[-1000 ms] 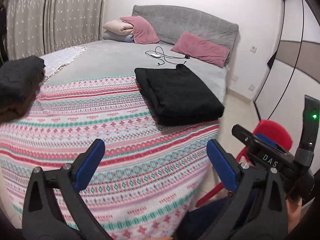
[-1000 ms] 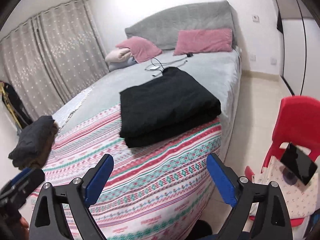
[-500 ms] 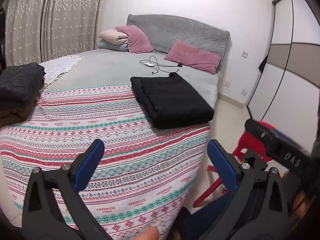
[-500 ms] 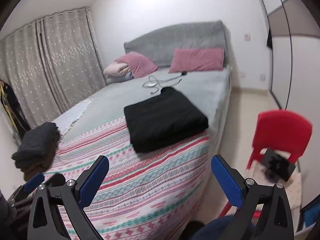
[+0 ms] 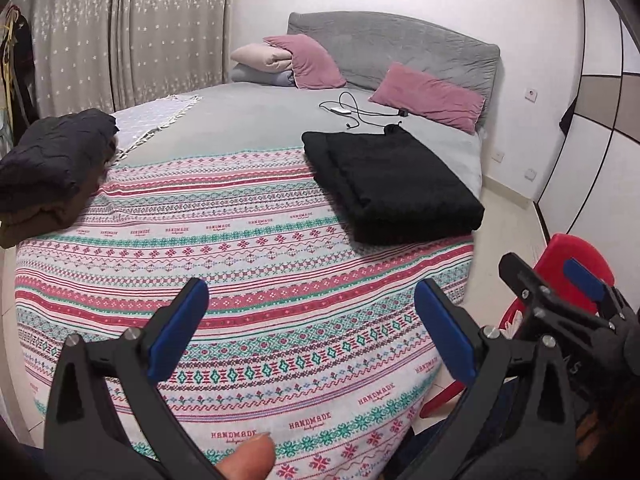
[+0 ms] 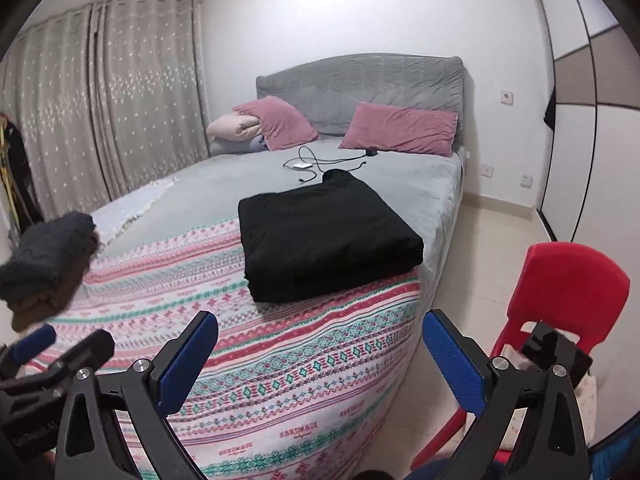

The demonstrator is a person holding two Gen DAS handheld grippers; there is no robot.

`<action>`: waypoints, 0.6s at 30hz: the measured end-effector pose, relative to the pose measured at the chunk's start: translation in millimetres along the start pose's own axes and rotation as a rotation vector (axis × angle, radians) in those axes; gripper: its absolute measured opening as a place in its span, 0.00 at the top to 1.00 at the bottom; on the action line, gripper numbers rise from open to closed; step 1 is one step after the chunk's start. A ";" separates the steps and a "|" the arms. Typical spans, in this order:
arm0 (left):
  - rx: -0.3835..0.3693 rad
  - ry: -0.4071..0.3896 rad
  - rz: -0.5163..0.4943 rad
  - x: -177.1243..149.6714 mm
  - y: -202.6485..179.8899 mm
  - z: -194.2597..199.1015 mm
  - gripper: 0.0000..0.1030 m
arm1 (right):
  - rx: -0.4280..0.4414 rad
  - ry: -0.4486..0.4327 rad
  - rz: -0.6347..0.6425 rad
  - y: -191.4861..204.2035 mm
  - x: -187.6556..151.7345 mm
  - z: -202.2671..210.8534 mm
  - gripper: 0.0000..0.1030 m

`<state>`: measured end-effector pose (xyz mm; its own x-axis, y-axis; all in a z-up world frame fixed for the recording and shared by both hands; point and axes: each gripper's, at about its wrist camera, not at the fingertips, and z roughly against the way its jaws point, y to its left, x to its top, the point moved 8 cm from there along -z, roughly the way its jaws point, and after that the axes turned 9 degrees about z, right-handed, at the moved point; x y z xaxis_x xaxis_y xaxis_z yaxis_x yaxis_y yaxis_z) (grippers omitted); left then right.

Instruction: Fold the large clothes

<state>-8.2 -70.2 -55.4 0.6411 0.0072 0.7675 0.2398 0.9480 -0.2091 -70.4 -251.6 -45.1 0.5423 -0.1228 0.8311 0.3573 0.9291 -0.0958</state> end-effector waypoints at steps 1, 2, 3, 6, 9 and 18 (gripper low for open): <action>0.006 -0.003 -0.006 -0.7 0.6 -2.6 0.01 | -0.005 0.002 0.010 1.4 -1.0 -4.1 0.00; 0.018 -0.013 -0.015 -1.0 1.0 -4.5 0.01 | -0.007 0.001 0.014 1.6 -1.3 -6.3 0.00; 0.024 -0.020 -0.022 -1.1 0.1 -5.8 0.01 | -0.012 -0.006 0.014 1.6 -1.3 -8.2 0.00; 0.030 -0.030 -0.043 -2.4 -2.9 -10.5 0.01 | -0.018 -0.017 0.006 0.6 -0.8 -10.7 0.00; 0.020 -0.022 -0.047 -4.7 -6.5 -16.4 0.01 | -0.036 -0.015 0.021 0.1 -2.7 -14.2 0.00; -0.027 -0.012 -0.048 -10.1 -17.3 -20.0 0.01 | -0.068 0.006 0.042 -6.8 -8.9 -21.9 0.00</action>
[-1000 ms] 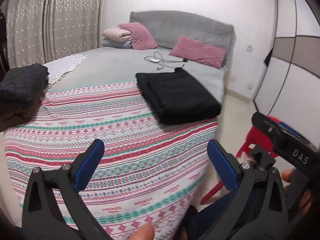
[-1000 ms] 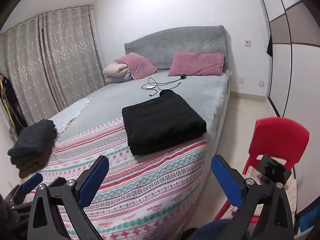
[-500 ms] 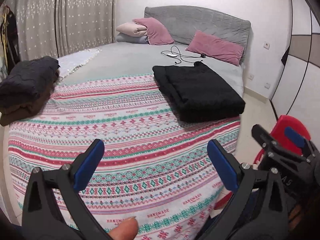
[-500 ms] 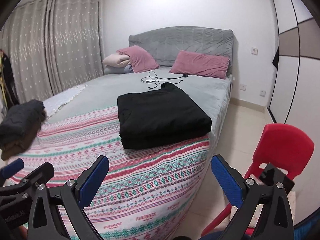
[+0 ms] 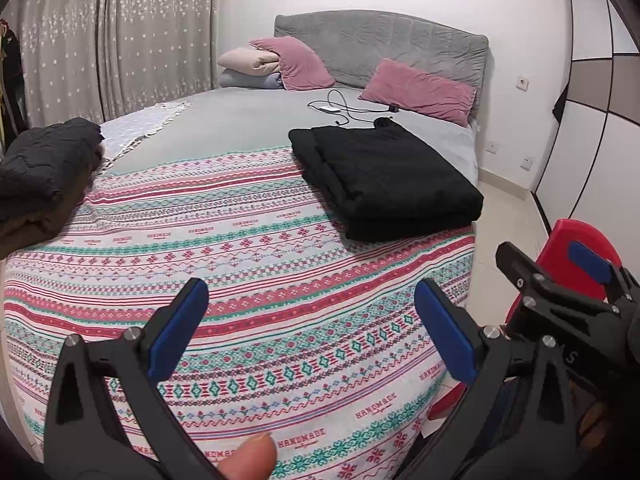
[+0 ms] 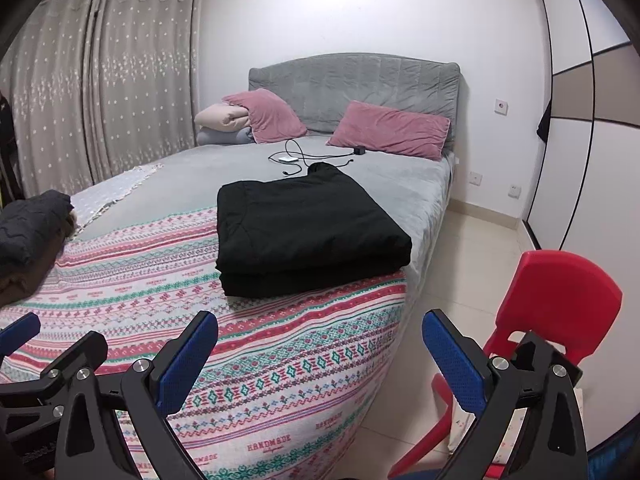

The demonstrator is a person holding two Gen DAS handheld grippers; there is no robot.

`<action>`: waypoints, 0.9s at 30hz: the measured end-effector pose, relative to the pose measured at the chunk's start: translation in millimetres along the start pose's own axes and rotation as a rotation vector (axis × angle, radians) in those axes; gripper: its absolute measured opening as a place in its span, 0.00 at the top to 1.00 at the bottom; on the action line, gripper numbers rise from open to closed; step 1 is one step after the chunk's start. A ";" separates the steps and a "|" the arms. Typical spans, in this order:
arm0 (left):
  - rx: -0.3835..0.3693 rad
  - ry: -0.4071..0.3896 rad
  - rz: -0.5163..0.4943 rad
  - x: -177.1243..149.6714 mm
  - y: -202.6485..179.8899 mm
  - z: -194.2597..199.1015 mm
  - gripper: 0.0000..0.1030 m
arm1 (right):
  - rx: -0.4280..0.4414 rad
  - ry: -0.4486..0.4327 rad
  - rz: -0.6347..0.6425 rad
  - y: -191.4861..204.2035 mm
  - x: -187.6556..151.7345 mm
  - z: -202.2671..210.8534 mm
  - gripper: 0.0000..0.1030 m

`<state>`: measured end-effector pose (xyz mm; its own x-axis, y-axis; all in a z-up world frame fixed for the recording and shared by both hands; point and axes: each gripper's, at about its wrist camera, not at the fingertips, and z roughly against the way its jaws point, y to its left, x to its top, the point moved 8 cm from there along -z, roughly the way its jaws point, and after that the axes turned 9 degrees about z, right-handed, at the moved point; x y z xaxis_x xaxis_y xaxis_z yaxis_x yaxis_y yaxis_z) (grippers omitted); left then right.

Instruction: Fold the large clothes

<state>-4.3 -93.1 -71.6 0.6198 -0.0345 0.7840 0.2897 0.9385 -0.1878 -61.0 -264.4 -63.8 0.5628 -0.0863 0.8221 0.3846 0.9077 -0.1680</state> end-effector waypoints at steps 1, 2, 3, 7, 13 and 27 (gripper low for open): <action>-0.010 0.005 0.000 -1.0 -1.7 0.0 0.01 | -0.005 0.000 0.005 -0.7 -0.6 -0.1 0.00; -0.017 0.009 0.000 -1.6 -2.6 0.2 0.01 | -0.006 0.000 0.006 -1.7 -0.9 -0.4 0.00; -0.021 0.010 -0.001 -1.9 -2.9 0.5 0.01 | -0.006 0.001 0.006 -2.3 -1.5 -0.8 0.00; -0.025 -0.001 -0.009 -1.3 -6.0 3.4 0.01 | -0.012 -0.003 -0.004 -7.1 -2.4 -1.4 0.00; -0.039 0.000 -0.010 -2.1 -9.7 5.3 0.01 | -0.013 -0.001 -0.005 -8.1 -2.8 -1.8 0.00; -0.003 0.001 -0.026 -2.6 -9.1 7.6 0.01 | -0.016 -0.012 0.005 -7.6 -1.6 1.4 0.00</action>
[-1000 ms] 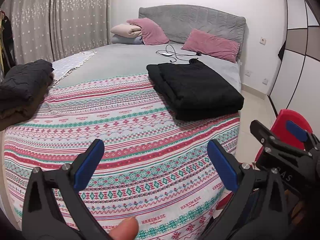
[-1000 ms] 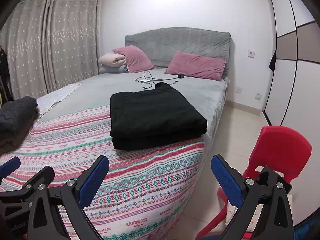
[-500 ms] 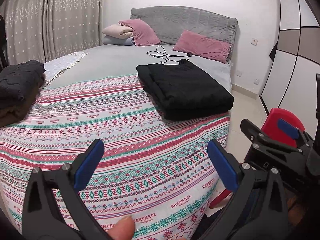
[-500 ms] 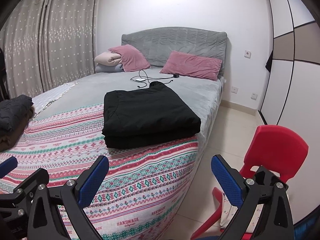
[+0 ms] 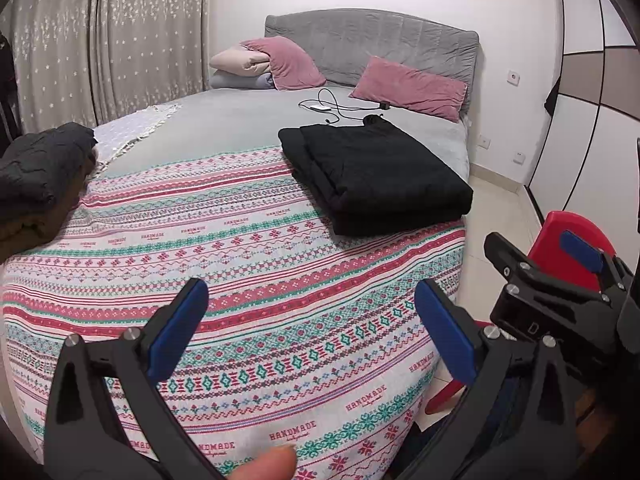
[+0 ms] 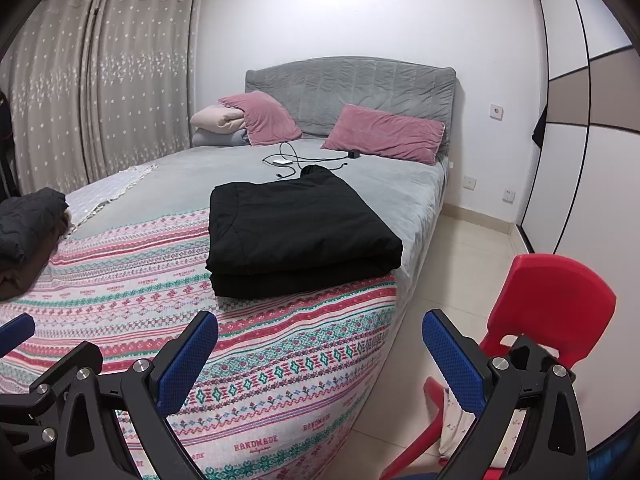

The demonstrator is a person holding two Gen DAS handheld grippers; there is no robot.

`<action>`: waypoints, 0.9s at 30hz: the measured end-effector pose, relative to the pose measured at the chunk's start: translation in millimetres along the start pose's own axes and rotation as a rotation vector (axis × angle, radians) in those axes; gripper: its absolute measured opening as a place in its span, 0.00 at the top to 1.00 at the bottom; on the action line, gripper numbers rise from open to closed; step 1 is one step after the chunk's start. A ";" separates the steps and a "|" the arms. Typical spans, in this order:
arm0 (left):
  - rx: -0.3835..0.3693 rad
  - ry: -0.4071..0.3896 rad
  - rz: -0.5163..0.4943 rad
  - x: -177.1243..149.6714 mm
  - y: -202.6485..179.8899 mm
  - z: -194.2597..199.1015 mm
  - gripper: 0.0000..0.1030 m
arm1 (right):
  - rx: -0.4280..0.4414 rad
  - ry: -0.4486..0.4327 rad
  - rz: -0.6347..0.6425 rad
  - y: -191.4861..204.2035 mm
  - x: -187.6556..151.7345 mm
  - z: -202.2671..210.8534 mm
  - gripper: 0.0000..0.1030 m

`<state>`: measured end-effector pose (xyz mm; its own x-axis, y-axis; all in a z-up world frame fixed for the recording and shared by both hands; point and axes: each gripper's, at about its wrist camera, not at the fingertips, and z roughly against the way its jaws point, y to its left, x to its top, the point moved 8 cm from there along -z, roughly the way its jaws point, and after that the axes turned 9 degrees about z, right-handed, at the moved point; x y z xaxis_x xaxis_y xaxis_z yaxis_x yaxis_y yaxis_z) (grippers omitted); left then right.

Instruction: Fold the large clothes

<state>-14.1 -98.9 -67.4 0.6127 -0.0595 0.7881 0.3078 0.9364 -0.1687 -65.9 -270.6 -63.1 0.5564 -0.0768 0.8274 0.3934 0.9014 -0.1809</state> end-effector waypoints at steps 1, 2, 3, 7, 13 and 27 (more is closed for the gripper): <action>0.004 -0.003 -0.003 0.4 0.2 0.3 0.01 | -0.001 0.000 0.001 -0.2 -0.2 0.1 0.00; 0.006 -0.005 -0.002 0.6 0.3 0.6 0.01 | -0.001 0.000 0.002 0.4 -0.1 0.5 0.00; 0.003 -0.005 -0.001 0.6 -0.1 0.7 0.01 | -0.002 0.000 0.003 0.7 -0.2 0.8 0.00; -0.002 -0.010 -0.007 0.2 -2.9 1.4 0.01 | -0.007 -0.003 0.002 0.2 -0.2 2.5 0.00; -0.020 -0.012 -0.006 -0.2 -5.0 1.0 0.01 | -0.015 -0.005 0.007 -1.8 0.0 2.9 0.00; -0.054 -0.027 -0.004 1.6 -6.0 2.8 0.01 | -0.024 -0.007 0.002 -3.6 -1.3 4.0 0.00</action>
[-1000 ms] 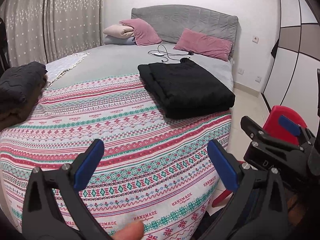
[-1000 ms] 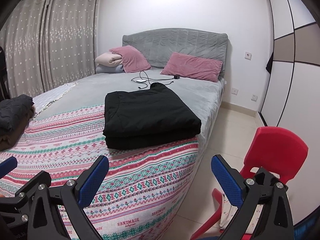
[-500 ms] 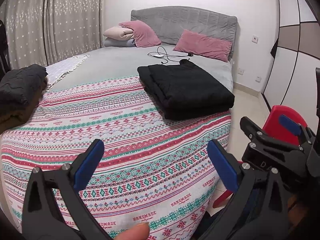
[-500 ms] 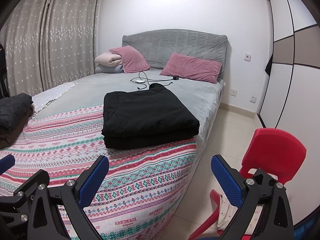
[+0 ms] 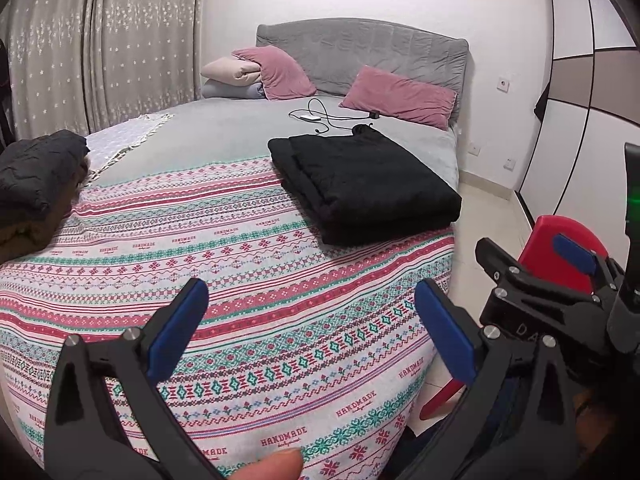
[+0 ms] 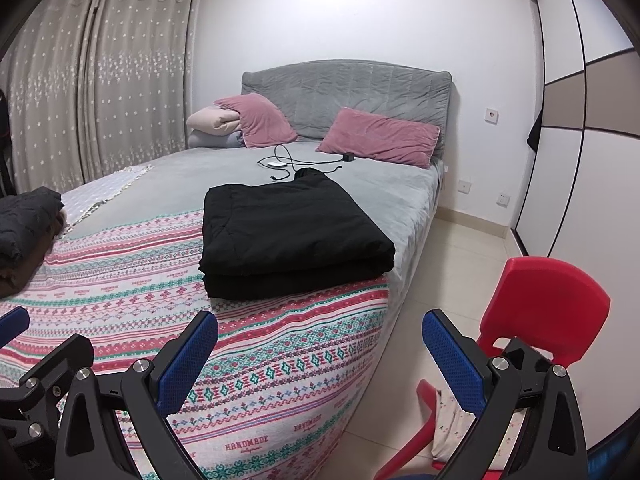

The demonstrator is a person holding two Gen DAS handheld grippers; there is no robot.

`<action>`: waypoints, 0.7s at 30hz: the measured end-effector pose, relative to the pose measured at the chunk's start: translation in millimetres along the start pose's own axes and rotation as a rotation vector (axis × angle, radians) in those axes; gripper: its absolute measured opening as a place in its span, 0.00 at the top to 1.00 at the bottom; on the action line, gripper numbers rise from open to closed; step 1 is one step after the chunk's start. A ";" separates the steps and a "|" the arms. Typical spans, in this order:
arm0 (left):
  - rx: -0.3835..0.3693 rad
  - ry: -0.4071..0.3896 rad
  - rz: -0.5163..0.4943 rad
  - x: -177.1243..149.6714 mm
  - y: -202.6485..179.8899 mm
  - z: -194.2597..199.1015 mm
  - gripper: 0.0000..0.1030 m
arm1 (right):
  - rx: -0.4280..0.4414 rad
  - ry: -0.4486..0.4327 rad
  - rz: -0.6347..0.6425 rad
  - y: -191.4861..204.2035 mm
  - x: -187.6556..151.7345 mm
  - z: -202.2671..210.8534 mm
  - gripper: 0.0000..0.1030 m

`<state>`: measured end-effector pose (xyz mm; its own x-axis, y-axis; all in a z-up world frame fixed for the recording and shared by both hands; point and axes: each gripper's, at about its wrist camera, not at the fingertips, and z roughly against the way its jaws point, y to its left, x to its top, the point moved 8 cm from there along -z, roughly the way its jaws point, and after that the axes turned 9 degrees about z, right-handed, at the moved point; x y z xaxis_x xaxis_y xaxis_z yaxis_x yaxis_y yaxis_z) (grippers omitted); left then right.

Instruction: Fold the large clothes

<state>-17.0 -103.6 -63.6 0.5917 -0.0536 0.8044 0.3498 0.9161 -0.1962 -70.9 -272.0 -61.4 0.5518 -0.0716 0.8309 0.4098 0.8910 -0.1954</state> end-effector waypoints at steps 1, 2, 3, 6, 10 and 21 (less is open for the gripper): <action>-0.003 0.001 0.001 -0.1 -0.8 0.1 0.01 | 0.000 0.000 -0.001 -0.3 0.2 -0.1 0.00; -0.008 0.002 0.003 -0.2 -1.1 0.4 0.01 | 0.000 -0.001 -0.001 -0.6 0.4 -0.3 0.00; -0.011 0.002 0.004 0.0 -1.3 0.8 0.01 | 0.000 -0.001 0.000 -0.7 0.6 -0.3 0.00; -0.012 -0.001 0.005 0.6 -1.9 2.0 0.01 | -0.002 -0.002 0.000 -1.6 0.6 -0.3 0.00; -0.012 -0.001 0.002 0.5 -2.9 2.2 0.01 | -0.004 -0.003 -0.002 -2.1 0.6 -0.1 0.00; -0.016 -0.003 -0.007 1.1 -5.3 3.0 0.01 | -0.008 -0.004 0.001 -4.1 1.8 0.2 0.00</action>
<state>-20.3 -107.3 -60.0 0.5868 -0.0587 0.8076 0.3652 0.9094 -0.1992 -71.8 -275.6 -59.0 0.5491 -0.0694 0.8328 0.4150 0.8876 -0.1997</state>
